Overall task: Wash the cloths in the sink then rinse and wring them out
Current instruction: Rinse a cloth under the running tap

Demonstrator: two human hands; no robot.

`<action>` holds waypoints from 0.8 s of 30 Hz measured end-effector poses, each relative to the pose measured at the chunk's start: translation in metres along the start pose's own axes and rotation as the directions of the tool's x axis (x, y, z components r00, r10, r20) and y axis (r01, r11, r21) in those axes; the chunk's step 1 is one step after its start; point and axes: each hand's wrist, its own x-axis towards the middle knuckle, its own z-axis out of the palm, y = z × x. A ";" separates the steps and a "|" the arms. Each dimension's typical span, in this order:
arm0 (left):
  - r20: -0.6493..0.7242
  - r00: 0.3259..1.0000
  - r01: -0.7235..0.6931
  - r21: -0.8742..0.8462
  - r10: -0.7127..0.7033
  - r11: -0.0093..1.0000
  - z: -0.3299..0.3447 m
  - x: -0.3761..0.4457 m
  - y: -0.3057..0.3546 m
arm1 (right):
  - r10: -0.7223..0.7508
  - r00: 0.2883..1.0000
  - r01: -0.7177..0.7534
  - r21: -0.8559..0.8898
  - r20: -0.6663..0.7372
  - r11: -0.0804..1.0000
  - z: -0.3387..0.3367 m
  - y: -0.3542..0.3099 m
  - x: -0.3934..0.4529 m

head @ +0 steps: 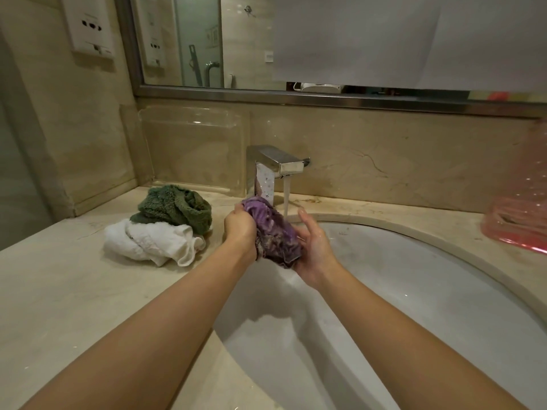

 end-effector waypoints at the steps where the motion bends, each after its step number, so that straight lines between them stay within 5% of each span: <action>1: 0.000 1.000 0.012 -0.026 -0.012 1.000 -0.001 0.000 0.001 | 0.020 0.999 -0.017 -0.056 0.049 0.998 0.003 0.000 0.000; 5: 0.049 0.999 -0.013 0.010 0.012 1.000 0.001 -0.008 0.002 | 0.021 0.996 -0.011 -0.106 0.090 0.994 0.014 0.008 -0.001; 9: 0.190 0.982 -0.039 0.158 0.009 0.987 0.003 -0.012 0.000 | -0.175 0.973 0.131 -0.260 -0.153 0.957 0.010 0.016 0.008; 16: 0.345 0.937 -0.143 0.525 -0.055 0.839 0.006 -0.003 -0.019 | -0.271 0.922 0.263 -0.065 -0.277 0.963 -0.001 0.000 0.011; 24: 0.288 0.947 -0.254 0.409 0.141 0.876 0.009 -0.004 -0.015 | -0.304 0.932 0.258 -0.225 -0.199 0.940 0.004 -0.002 0.014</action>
